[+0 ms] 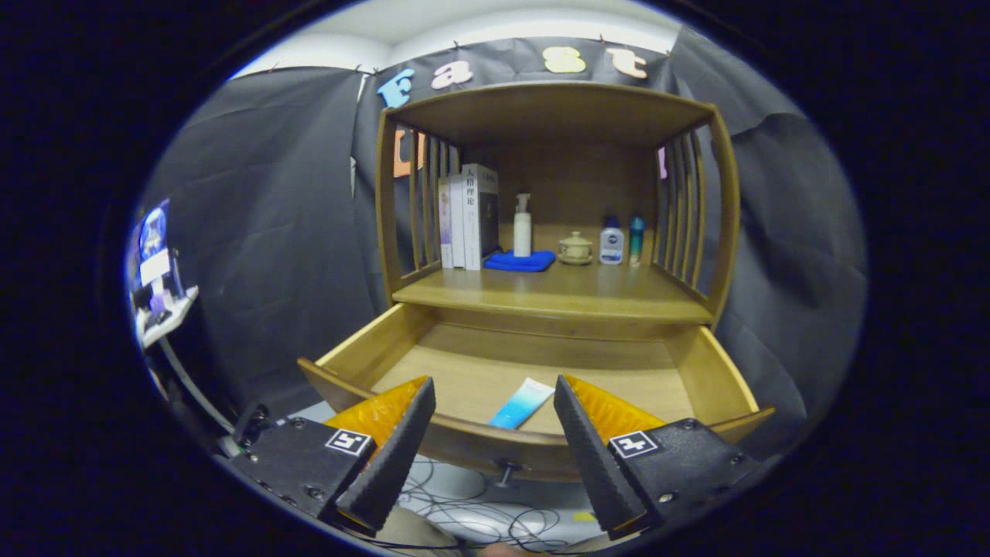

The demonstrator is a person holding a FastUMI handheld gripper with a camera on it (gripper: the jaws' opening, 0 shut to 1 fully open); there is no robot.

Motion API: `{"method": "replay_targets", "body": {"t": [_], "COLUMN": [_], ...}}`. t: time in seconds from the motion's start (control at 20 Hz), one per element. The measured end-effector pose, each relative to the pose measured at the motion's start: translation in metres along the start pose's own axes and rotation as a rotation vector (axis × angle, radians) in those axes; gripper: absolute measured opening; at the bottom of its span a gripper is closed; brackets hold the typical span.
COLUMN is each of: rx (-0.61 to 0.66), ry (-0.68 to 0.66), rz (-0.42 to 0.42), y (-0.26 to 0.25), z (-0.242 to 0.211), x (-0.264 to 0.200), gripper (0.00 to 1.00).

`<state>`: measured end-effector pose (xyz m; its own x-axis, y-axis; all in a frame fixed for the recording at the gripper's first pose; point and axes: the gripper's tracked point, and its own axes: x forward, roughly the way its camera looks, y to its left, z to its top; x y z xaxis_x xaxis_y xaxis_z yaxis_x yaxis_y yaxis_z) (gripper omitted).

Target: Pull open the drawer, take out the items inside it, and place them on the countertop above the cabinet.

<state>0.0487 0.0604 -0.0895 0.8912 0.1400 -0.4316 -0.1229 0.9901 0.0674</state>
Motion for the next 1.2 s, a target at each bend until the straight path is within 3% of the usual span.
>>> {"method": "replay_targets", "body": {"t": [0.4,0.7,1.2], "rx": [0.019,0.162,0.320], "ry": [0.290,0.632,0.882], "rz": [-0.053,-0.053,-0.147], "y": [-0.024,-0.031,-0.038], "z": [-0.005,-0.061,-0.093], "x": [0.065,0.103,0.138], "gripper": [0.97,0.94,0.91]}}
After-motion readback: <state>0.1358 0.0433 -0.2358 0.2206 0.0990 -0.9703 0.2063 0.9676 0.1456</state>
